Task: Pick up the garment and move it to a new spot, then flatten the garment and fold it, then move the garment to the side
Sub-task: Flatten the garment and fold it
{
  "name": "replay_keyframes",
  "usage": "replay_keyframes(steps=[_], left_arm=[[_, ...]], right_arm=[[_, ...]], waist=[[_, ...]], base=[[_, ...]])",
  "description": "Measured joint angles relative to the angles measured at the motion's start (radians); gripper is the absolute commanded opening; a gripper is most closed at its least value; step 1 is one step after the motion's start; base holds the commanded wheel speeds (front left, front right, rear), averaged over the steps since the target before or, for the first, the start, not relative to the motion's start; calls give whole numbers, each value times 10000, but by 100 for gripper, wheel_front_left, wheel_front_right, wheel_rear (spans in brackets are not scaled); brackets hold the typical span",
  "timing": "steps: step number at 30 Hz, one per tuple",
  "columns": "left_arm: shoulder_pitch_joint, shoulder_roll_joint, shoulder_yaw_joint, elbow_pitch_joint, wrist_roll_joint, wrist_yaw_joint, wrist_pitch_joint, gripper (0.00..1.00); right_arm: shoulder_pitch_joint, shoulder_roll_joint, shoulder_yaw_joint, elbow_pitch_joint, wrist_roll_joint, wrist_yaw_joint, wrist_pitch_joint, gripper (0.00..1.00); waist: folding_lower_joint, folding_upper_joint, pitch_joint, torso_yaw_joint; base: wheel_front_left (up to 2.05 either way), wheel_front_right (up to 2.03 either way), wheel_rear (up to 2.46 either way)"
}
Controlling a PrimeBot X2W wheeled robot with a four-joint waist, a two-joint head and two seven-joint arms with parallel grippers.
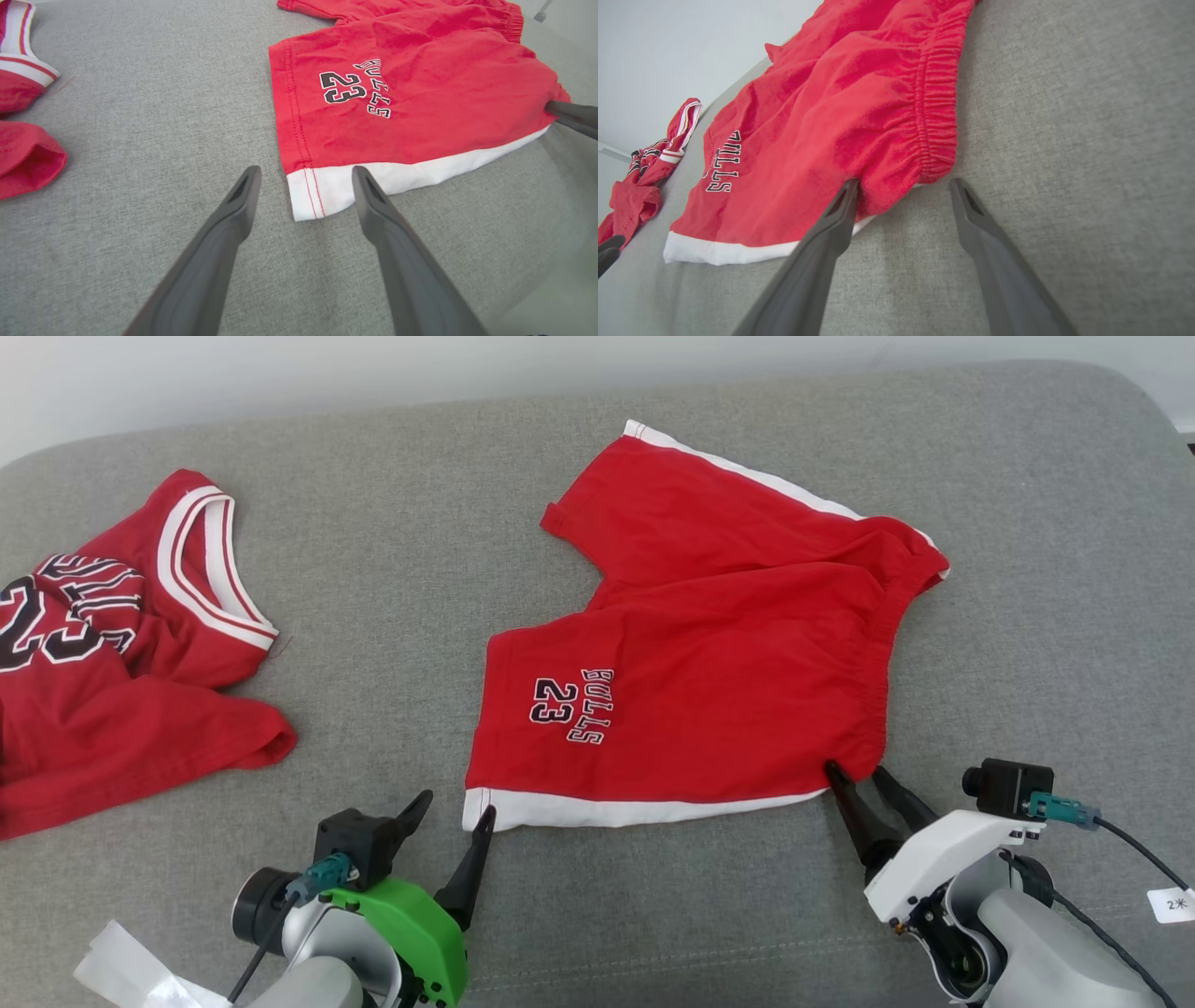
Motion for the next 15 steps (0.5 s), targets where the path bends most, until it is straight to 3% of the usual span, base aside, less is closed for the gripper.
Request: replay_keyframes(steps=[4, 6, 7, 8, 15], left_arm=[[-36, -13, -23, 6, 8, -23, 77, 100], [-58, -25, -27, 4, 38, -23, 77, 100], [-58, -33, -33, 6, 44, -25, 77, 100], [-59, -44, -38, 10, 52, -27, 77, 100], [-66, -205, -174, 82, 35, -128, 219, 100]], right_arm=[[-13, 19, -77, 121, 0, 0, 0, 100], [-41, 67, -111, 132, -2, 2, 0, 40], [-59, 88, -127, 132, -6, 2, 0, 15], [-80, 113, -153, 132, -12, 2, 2, 0], [-216, 190, -224, 96, -297, 79, 2, 0]], waist=[[0, 0, 22, 17], [0, 0, 30, 24], [0, 0, 33, 27], [0, 0, 35, 27], [0, 0, 19, -14]], base=[[0, 0, 0], [0, 0, 0], [0, 0, 0], [0, 0, 0], [0, 0, 0]])
